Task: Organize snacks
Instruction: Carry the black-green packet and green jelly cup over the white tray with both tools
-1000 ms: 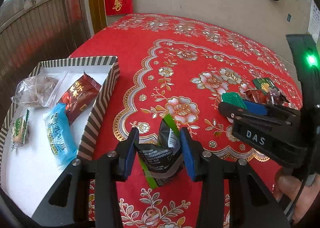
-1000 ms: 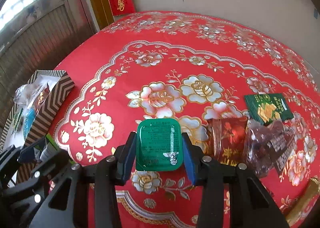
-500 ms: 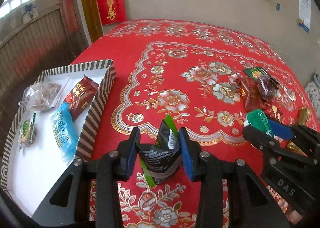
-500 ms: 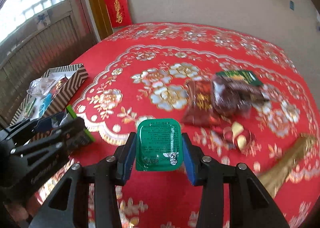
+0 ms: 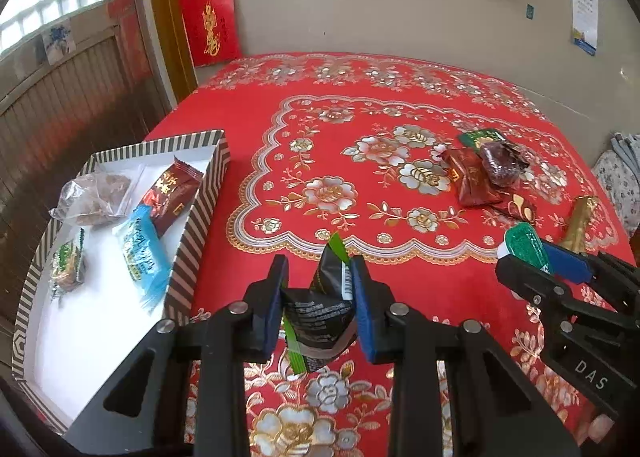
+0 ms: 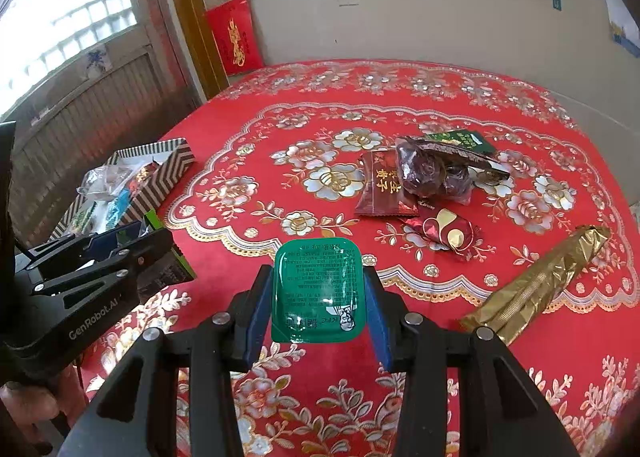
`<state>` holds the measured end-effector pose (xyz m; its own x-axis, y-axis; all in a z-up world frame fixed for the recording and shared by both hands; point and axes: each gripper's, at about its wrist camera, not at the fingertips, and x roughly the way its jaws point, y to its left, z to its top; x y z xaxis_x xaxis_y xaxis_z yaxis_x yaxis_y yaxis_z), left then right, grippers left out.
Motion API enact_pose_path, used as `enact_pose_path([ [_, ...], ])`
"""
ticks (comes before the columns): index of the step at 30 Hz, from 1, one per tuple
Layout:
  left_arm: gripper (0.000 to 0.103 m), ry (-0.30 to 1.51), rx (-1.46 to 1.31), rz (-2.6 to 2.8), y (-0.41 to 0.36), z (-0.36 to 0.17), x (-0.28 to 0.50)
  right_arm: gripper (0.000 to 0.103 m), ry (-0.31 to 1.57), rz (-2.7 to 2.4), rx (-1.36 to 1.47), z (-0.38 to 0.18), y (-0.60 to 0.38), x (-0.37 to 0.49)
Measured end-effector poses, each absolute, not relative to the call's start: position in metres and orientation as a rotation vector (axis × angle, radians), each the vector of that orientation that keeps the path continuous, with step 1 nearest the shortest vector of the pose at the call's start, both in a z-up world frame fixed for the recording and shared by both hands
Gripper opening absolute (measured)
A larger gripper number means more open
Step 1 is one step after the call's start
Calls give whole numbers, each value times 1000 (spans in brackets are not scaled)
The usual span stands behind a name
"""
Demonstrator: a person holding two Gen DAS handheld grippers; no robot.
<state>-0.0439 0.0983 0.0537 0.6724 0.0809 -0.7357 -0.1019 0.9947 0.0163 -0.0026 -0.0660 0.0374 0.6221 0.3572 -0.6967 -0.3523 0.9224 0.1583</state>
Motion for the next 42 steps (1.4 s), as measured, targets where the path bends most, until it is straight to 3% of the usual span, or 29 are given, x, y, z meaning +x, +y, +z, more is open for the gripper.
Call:
enact_pose_path([
  [24,33,744,-24,110,113,85,-78,43,727,409,-4,66,-35,-31],
  [42,33,722,-66,215,180,96,-85,43,726,496,-73,74,37,-26],
])
